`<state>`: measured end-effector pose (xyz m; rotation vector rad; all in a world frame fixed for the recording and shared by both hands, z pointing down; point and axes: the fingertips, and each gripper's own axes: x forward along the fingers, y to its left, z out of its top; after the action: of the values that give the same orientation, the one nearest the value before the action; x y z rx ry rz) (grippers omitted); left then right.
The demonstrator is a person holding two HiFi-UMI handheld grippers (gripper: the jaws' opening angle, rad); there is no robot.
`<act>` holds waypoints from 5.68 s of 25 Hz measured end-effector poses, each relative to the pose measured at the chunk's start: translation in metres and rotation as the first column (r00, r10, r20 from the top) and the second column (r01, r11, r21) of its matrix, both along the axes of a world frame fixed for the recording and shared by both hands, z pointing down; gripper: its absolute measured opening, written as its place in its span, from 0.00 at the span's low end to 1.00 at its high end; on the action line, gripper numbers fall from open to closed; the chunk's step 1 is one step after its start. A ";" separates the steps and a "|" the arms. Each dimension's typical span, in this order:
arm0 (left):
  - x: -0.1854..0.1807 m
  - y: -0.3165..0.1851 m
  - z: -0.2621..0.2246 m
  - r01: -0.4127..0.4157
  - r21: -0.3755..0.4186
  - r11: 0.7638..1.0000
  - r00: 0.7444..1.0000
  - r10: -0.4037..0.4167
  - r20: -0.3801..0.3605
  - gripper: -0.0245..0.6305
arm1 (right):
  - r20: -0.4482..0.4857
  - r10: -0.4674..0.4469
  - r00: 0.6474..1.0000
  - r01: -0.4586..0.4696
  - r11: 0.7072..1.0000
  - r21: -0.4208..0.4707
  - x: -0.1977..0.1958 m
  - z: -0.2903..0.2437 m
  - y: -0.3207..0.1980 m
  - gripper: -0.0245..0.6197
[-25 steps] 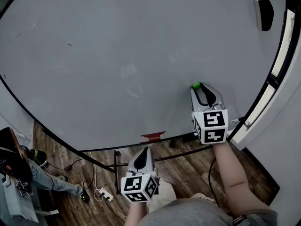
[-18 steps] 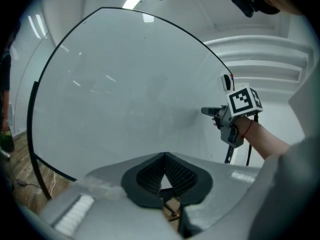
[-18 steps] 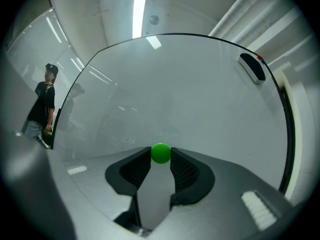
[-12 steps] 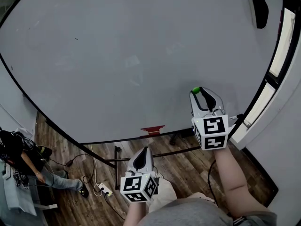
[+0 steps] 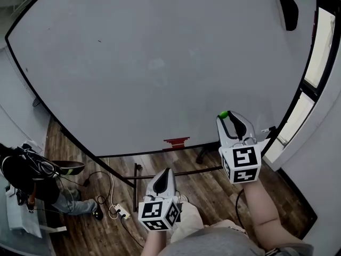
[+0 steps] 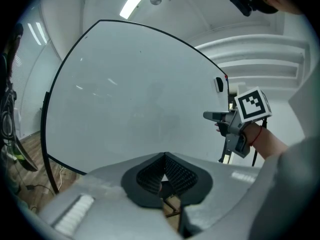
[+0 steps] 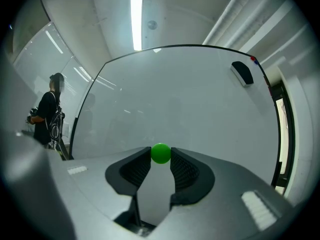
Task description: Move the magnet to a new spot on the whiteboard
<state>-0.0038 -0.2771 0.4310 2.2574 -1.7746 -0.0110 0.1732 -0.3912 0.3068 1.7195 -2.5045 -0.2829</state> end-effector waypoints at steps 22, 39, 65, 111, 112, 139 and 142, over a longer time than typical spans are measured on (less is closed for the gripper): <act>-0.003 0.079 0.007 0.078 -0.004 0.997 0.997 -0.078 -0.014 0.04 | 0.036 -0.075 0.997 0.076 0.996 -0.043 -0.004 0.027 0.099 0.23; -0.017 0.090 -0.001 0.164 0.007 0.986 0.986 -0.164 -0.005 0.04 | 0.042 -0.140 0.989 0.142 0.989 -0.050 -0.018 0.030 0.100 0.23; -0.161 0.028 -0.001 0.216 0.011 0.976 0.976 -0.216 -0.003 0.04 | 0.019 -0.233 0.972 0.233 0.972 -0.014 -0.182 0.016 0.034 0.23; -0.311 -0.079 0.006 0.055 -0.004 0.998 0.997 -0.055 -0.046 0.04 | -0.096 0.040 0.995 -0.038 0.999 0.030 -0.330 0.000 -0.076 0.23; -0.311 -0.078 0.007 0.051 -0.006 0.999 0.998 -0.052 -0.048 0.04 | -0.094 0.044 0.995 -0.041 0.999 0.036 -0.330 0.000 -0.076 0.23; -0.308 -0.078 0.011 -0.069 -0.021 0.997 0.997 0.068 -0.039 0.04 | 0.025 -0.040 0.999 0.041 0.998 -0.051 -0.339 0.044 -0.028 0.15; -0.304 -0.072 0.009 -0.066 -0.014 0.998 0.997 0.066 -0.034 0.04 | 0.044 -0.037 0.998 0.039 0.998 -0.042 -0.334 0.045 -0.014 0.06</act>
<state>-0.3074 -0.3494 0.4397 2.2899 -1.6771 -0.0218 -0.1605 -0.4055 0.3520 1.6815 -2.5559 -0.1958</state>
